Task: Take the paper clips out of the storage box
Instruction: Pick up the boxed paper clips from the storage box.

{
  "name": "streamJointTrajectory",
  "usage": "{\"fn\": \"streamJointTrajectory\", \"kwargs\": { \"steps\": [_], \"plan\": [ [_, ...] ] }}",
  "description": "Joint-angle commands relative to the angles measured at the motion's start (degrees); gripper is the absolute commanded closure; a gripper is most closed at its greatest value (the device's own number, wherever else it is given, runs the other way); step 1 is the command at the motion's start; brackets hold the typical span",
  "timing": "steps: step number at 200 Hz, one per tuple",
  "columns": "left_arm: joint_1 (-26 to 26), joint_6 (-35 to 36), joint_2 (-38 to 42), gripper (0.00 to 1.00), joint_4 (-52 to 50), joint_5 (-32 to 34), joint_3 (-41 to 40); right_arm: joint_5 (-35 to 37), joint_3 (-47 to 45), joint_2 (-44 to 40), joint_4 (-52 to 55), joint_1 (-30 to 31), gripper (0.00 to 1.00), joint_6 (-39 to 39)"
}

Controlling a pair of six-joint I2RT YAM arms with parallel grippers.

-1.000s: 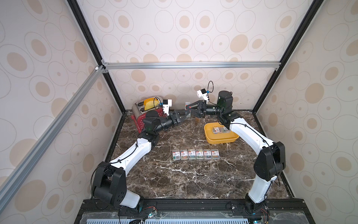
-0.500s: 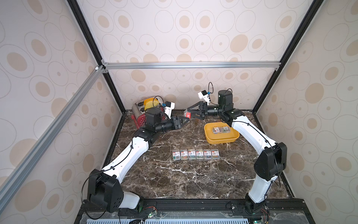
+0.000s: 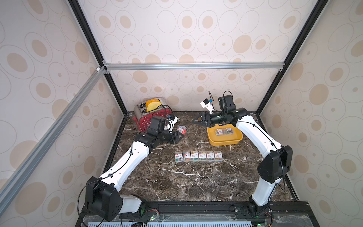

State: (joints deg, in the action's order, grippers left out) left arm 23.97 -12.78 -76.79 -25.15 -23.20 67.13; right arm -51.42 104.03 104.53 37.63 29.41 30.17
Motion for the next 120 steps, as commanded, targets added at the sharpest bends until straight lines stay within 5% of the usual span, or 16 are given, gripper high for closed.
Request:
{"fn": "streamJointTrajectory", "kwargs": {
  "steps": [1,120],
  "plan": [
    [0.48,5.55,1.78,0.85,-1.37,0.59,0.01,0.88,2.50,2.48,5.18,0.87,0.22,-5.08],
    [1.05,6.97,3.23,0.87,-1.37,0.25,-2.17,-2.09,6.87,8.53,6.00,4.43,0.22,-4.32]
  ]
}}
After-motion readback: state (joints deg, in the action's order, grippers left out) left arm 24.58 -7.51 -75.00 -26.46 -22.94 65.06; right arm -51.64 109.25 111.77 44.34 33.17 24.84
